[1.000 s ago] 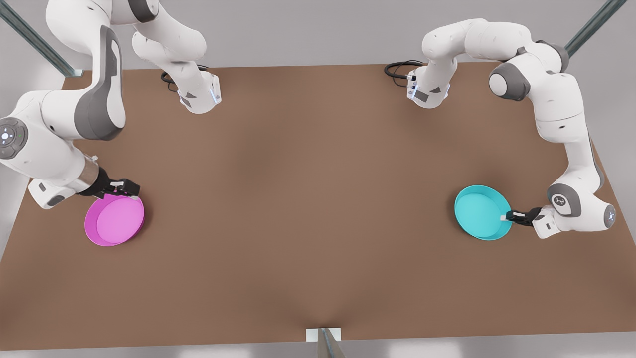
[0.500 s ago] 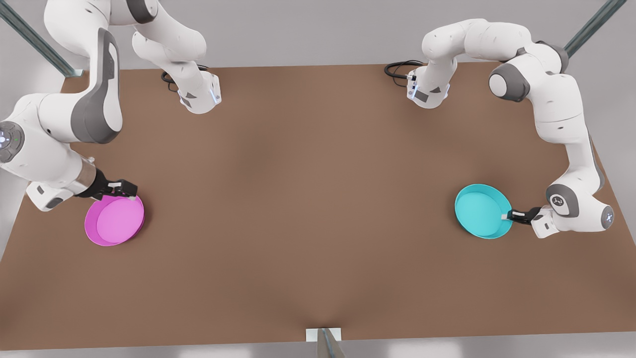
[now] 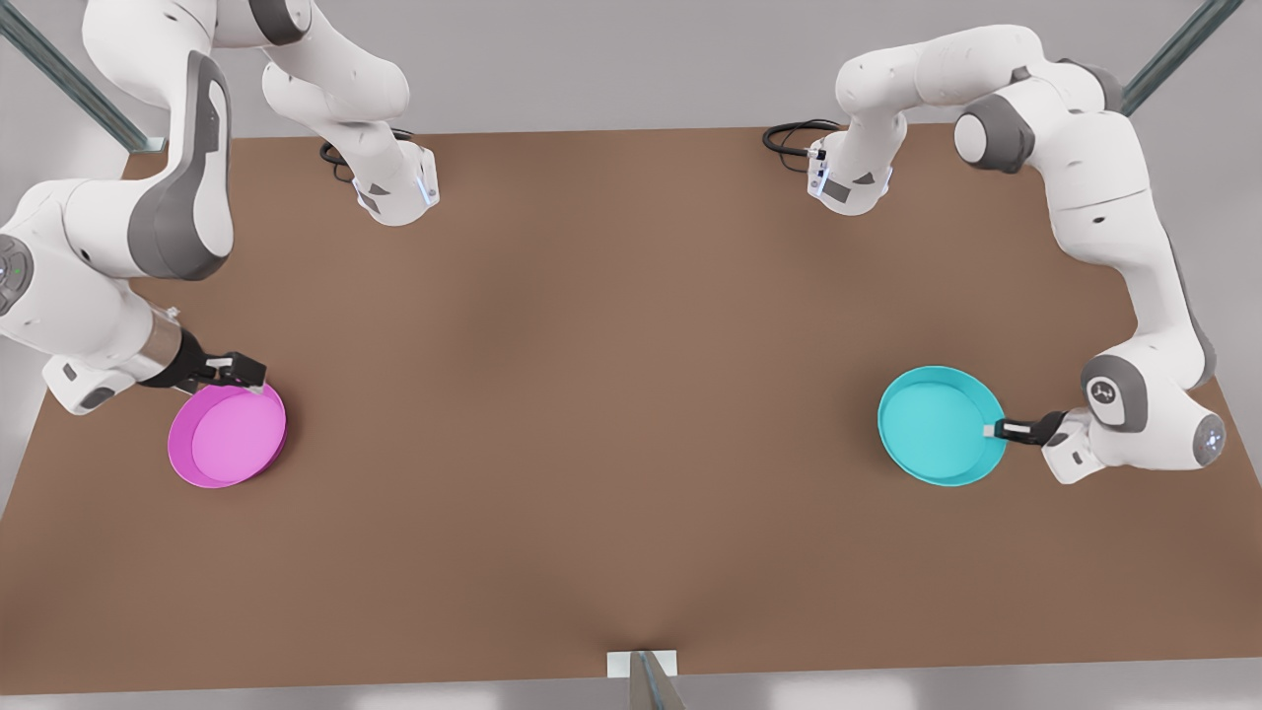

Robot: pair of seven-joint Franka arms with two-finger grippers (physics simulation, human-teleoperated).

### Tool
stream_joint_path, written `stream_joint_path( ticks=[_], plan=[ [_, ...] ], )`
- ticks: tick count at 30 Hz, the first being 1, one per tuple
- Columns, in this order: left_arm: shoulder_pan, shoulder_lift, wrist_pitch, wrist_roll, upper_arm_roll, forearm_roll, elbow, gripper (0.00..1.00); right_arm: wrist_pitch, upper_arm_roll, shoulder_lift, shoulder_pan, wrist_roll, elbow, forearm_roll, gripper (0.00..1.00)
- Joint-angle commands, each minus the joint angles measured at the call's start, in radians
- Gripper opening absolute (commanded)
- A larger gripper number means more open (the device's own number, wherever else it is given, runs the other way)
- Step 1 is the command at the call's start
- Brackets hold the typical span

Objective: Flip the blue plate over with the left arm, and stack the pink plate on top of the blue plate with the right arm

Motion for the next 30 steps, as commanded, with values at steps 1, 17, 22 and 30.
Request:
stream_joint_path(
  ticks=[1,17,22,30],
  plan=[
    [-0.005,-0.004,-0.005,-0.007,0.000,-0.064,0.000,0.21,0.000,0.000,0.000,0.001,0.000,0.000,0.000,1.00],
    [-0.380,-0.199,-0.069,-0.497,0.000,0.220,0.000,0.21,-0.005,0.000,-0.017,-0.027,-0.093,-0.012,-0.005,1.00],
    [-0.525,-0.215,-0.072,-0.666,0.000,0.317,0.000,0.21,-0.003,0.005,-0.029,-0.021,-0.090,-0.017,-0.002,1.00],
    [-0.739,-0.209,-0.115,-0.873,0.000,0.498,0.000,0.21,0.008,0.003,-0.026,-0.021,-0.092,-0.046,-0.002,1.00]
  ],
)
